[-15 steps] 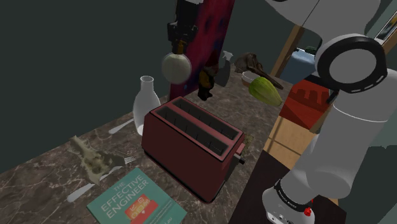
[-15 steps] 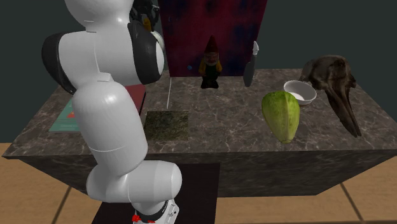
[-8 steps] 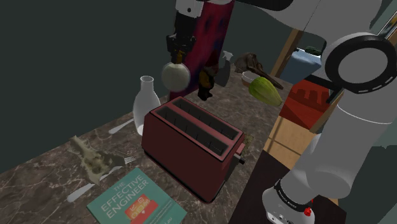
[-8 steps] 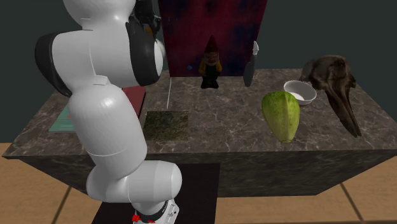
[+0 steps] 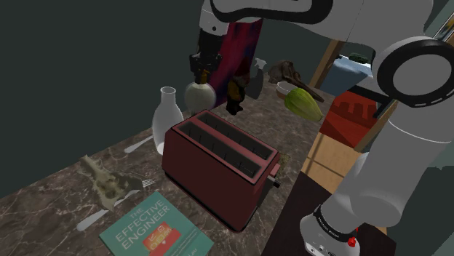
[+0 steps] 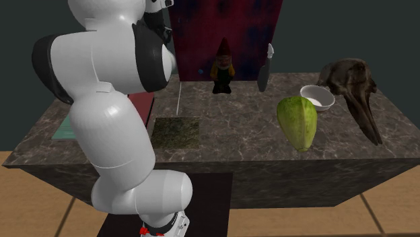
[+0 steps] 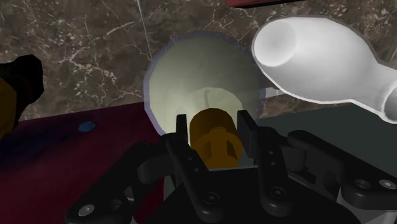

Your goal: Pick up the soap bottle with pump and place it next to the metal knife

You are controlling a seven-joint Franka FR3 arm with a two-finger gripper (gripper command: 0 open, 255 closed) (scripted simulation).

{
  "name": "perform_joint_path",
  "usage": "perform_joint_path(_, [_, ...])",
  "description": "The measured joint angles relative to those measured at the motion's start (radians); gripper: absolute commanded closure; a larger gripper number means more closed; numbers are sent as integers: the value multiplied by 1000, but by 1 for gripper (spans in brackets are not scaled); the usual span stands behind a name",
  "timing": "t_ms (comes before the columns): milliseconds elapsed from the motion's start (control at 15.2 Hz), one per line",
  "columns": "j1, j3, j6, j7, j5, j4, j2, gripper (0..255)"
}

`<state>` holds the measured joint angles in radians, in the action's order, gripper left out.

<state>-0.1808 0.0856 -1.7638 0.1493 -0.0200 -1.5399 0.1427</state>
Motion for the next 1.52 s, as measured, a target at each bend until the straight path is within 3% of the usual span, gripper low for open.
perform_joint_path(1188, [1, -1, -241, -8, -1, -234, 7, 255])
perform_joint_path(1518, [1, -1, -259, -8, -1, -248, 11, 255])
